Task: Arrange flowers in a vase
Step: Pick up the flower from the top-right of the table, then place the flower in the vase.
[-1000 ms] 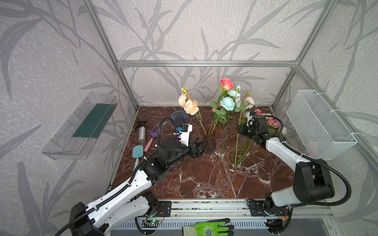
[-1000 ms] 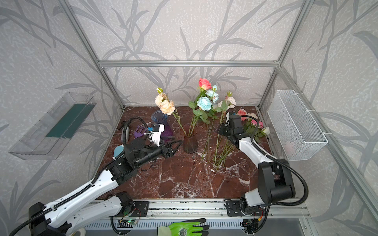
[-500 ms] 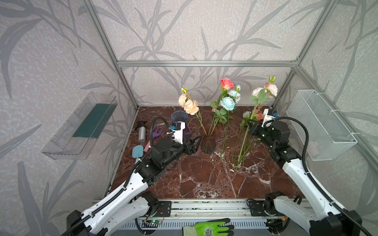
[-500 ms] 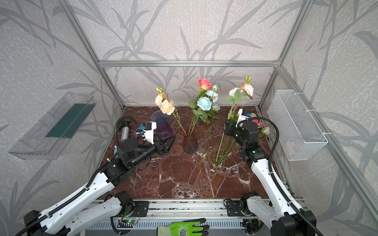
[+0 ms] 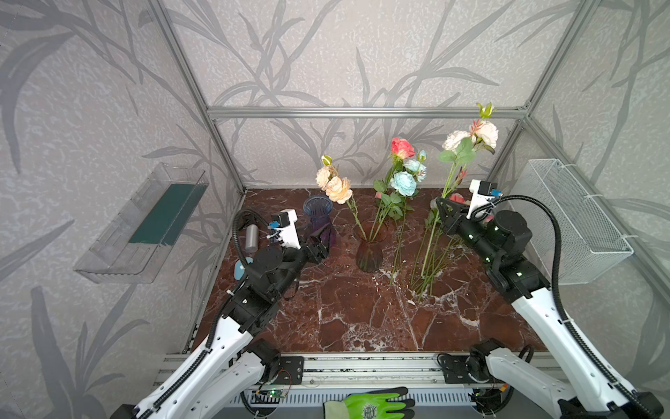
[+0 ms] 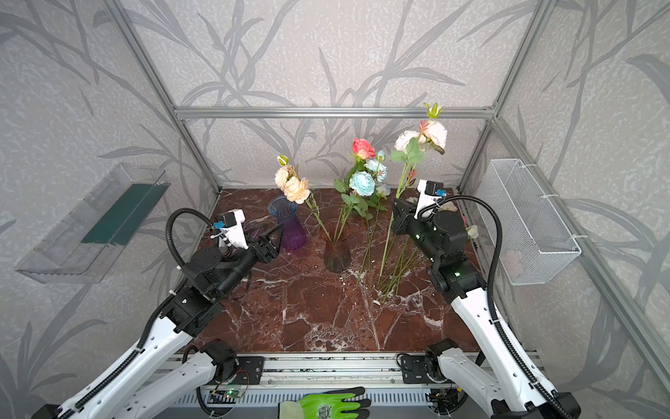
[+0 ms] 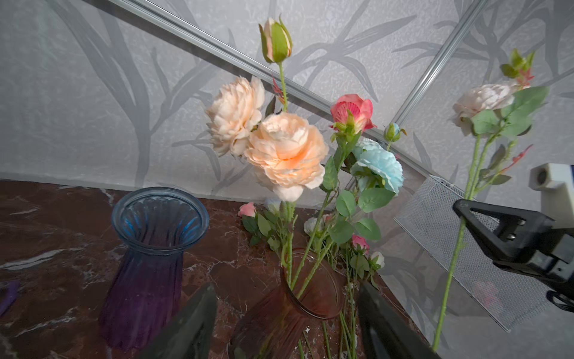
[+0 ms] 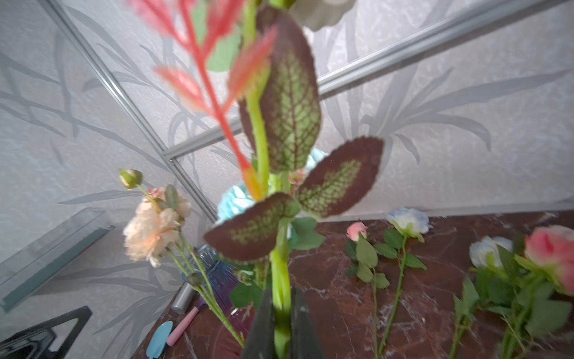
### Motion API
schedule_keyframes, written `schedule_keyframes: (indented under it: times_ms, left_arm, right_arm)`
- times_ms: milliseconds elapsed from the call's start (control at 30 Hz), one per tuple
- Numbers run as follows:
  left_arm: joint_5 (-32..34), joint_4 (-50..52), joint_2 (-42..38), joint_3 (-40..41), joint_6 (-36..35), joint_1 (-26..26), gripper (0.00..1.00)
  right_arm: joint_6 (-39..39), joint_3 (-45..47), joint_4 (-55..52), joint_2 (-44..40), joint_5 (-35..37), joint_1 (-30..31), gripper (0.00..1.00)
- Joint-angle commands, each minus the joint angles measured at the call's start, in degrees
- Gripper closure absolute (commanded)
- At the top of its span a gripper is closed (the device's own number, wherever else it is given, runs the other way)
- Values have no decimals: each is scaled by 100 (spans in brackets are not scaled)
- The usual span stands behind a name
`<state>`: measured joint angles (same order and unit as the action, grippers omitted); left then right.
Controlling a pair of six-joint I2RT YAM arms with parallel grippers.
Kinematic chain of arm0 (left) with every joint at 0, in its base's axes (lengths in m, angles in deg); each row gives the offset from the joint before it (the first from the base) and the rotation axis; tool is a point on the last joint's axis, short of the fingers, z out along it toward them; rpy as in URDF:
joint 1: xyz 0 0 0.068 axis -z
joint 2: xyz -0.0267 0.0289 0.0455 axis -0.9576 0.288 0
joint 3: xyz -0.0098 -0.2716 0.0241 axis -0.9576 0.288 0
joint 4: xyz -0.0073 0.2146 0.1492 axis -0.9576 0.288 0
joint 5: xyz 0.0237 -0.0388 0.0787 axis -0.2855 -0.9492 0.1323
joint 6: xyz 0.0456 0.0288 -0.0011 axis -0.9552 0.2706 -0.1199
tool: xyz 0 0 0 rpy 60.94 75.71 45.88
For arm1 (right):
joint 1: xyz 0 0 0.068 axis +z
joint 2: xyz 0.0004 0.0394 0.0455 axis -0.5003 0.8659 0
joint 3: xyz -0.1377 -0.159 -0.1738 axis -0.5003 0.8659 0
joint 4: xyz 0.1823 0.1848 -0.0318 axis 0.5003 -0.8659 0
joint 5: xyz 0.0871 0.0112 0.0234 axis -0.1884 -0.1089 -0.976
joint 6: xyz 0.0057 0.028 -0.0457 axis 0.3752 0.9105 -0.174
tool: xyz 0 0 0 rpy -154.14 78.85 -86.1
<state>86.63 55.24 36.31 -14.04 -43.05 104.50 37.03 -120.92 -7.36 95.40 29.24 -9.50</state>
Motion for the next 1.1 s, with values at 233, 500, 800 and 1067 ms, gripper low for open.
schedule_keyframes:
  times_ms: [233, 500, 800, 1067]
  left_arm:
    - [668, -146, -365, 210, 252, -529, 27]
    - [316, -288, -256, 247, 437, -717, 26]
    - [-150, -443, -37, 256, 622, -744, 26]
    - [-262, -496, -3, 265, 691, -752, 26]
  right_arm:
    - [-936, -1398, 578, 827, 83, 1162, 97]
    - [-1107, -2211, 1513, 2161, 186, 1603, 97]
    - [-1499, -2693, 1904, 3155, 318, 1597, 98]
    - [-1445, -1959, 2389, 3235, 272, 1604, 98]
